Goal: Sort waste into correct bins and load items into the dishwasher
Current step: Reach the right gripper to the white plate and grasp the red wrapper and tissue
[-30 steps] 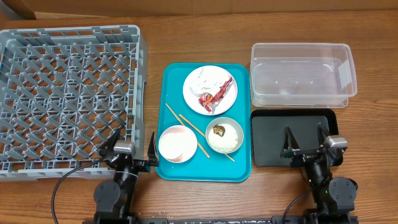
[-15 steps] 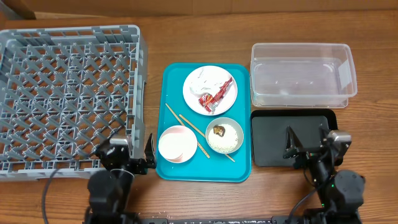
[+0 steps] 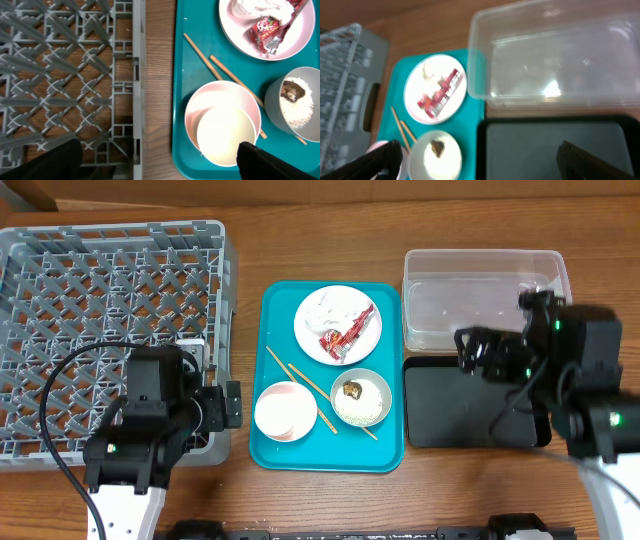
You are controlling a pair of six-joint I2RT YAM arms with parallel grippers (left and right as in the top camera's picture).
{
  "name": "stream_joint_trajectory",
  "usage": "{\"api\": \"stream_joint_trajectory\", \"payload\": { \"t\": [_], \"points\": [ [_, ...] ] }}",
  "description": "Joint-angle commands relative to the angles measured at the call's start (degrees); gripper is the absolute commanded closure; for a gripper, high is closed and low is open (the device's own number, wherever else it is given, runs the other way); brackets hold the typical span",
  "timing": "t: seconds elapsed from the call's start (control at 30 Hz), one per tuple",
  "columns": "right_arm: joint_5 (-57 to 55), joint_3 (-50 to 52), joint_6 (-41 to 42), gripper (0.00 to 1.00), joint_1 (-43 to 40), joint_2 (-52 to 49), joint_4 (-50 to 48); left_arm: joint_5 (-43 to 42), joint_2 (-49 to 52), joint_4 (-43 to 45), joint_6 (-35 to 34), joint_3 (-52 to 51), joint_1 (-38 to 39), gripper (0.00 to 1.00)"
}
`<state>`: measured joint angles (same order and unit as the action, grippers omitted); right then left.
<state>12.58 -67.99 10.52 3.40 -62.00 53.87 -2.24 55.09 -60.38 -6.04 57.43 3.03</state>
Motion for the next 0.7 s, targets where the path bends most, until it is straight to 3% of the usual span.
{"api": "stream_joint_trajectory", "payload": {
  "t": [0.0,0.13,0.4,0.67],
  "points": [
    [12.72,-3.54,-0.17,0.00,-0.13,-3.41,-4.28,-2.71,0.76,-0.44,-0.85,2.10,0.00,0.00],
    [13.31,-3.56,-0.07,0.00,5.14,-7.15,-13.49,-2.67,0.76,-0.24,-1.33,2.10,0.00,0.00],
    [-10.21,-10.14,0.59,0.02,24.02,-21.86,-15.06,3.34,0.79,-0.24,-6.08,2.10,0.00,0.00],
    [-12.72,-11.91,14.03,0.02,26.56,-43.78,-26.32,3.23,0.79,0.63,-6.49,2.10,0.00,0.00]
  ]
}}
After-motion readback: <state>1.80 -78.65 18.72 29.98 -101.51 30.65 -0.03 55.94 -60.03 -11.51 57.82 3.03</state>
